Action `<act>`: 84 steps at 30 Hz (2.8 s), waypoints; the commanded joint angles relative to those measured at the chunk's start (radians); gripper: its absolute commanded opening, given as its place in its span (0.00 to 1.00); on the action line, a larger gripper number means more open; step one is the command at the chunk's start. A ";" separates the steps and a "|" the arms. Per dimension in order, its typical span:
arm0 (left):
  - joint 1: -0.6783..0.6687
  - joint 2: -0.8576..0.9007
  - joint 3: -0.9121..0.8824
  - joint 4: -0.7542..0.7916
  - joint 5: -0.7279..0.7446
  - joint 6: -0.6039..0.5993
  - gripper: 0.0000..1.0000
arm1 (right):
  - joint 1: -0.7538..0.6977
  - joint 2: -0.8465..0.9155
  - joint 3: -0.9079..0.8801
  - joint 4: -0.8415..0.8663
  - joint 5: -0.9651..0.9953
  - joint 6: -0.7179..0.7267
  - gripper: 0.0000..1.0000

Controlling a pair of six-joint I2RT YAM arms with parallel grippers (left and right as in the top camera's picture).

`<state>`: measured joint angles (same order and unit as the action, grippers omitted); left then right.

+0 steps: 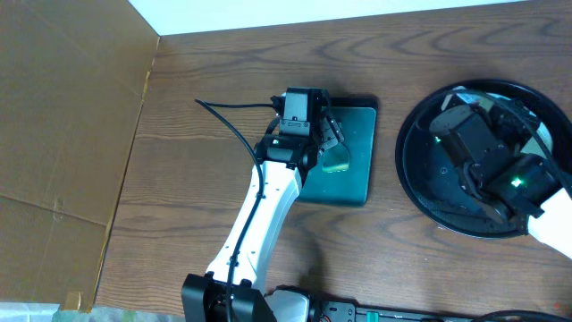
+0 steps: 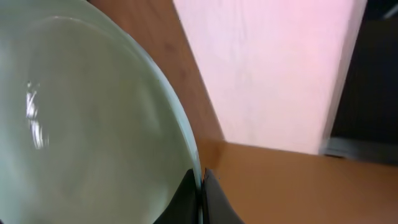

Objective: Clean dirty plates on tray and stack at the side

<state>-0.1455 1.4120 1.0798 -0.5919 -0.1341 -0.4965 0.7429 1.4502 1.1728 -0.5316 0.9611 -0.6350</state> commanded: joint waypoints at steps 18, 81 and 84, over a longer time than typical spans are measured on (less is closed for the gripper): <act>0.005 0.003 0.016 -0.002 -0.009 0.006 0.81 | -0.707 0.013 0.009 0.044 -1.014 0.716 0.01; 0.005 0.003 0.016 -0.002 -0.008 0.006 0.81 | -1.052 -0.335 -0.068 -0.499 -1.193 1.001 0.99; 0.005 0.003 0.016 -0.002 -0.009 0.006 0.81 | -0.985 -0.364 -0.082 -0.586 -1.240 1.001 0.99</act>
<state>-0.1455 1.4120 1.0798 -0.5945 -0.1337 -0.4965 -0.2886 1.1011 1.1137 -1.0855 -0.2413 0.3710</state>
